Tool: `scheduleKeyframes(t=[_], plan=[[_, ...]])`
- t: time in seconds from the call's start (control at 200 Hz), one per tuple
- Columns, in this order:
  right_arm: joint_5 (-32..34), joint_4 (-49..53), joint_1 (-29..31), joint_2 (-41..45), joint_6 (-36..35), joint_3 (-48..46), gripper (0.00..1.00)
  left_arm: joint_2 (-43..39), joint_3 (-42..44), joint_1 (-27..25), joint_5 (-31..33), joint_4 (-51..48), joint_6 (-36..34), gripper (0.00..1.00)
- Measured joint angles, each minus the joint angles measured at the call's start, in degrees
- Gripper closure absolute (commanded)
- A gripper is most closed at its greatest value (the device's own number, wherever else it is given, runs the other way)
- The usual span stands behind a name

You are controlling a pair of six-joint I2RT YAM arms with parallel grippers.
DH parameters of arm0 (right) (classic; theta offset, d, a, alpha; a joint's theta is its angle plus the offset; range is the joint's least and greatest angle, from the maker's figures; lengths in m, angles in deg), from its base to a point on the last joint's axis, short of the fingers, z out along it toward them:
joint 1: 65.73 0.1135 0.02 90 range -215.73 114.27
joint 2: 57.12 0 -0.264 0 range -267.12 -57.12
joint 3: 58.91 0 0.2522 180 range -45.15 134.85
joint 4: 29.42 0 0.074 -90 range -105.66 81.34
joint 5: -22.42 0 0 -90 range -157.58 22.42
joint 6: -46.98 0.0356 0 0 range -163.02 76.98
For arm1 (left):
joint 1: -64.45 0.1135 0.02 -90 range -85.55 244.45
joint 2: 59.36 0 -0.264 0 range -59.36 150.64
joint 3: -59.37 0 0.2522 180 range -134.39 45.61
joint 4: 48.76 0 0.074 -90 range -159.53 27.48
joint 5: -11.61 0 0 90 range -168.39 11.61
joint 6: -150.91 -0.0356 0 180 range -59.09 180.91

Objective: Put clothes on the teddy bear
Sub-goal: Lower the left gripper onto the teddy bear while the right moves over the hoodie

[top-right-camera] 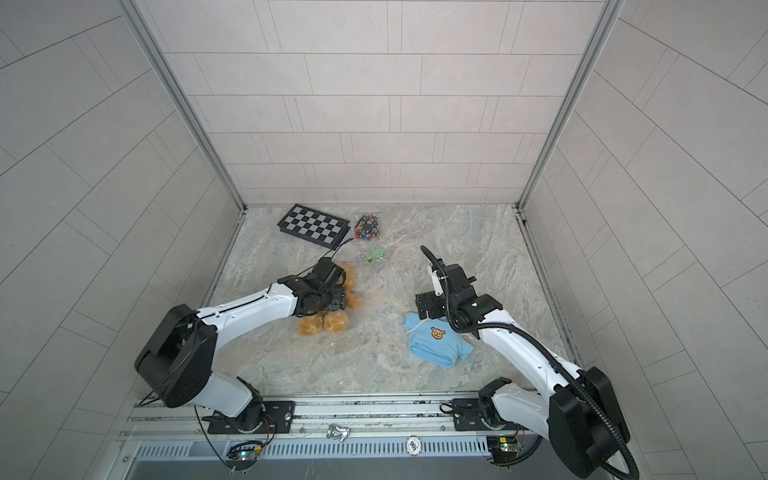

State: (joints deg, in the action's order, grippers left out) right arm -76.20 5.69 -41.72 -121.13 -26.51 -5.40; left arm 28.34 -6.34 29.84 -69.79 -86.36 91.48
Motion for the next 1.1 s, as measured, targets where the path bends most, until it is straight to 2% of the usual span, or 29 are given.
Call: scheduleKeyframes(t=[0.2, 0.34, 0.491, 0.616, 0.701, 0.891, 1.101], plan=[[-0.7, 2.7, 1.4, 0.1, 0.0, 0.5, 0.02, -0.3, 0.0, -0.1, -0.2, 1.5, -6.4, 0.70], [-1.6, 3.4, 1.7, 0.2, 0.4, 0.5, 0.02, -1.6, 0.0, -3.3, -1.3, 2.1, -13.9, 0.78], [-1.8, 2.9, 1.7, 0.8, 1.4, 0.5, 0.02, -5.4, 0.2, -10.6, -2.8, 2.1, -22.2, 0.69], [-2.0, 2.3, 1.7, 0.5, 1.8, 0.7, 0.02, -7.2, 1.5, -12.0, -4.5, 1.2, -26.4, 0.38], [-2.1, 2.0, 1.7, -0.3, 2.0, 1.1, 0.03, -6.7, 1.6, -11.7, -4.9, -0.2, -26.9, 0.26], [-2.2, 2.6, 1.7, 0.3, 2.0, 2.0, 0.03, -5.6, 0.5, -11.3, -7.7, -1.0, -22.6, 0.21], [-2.6, 6.0, 2.8, 5.3, 3.0, 2.3, 0.06, -1.1, -0.8, -11.4, -7.9, -1.6, -15.7, 0.25]])
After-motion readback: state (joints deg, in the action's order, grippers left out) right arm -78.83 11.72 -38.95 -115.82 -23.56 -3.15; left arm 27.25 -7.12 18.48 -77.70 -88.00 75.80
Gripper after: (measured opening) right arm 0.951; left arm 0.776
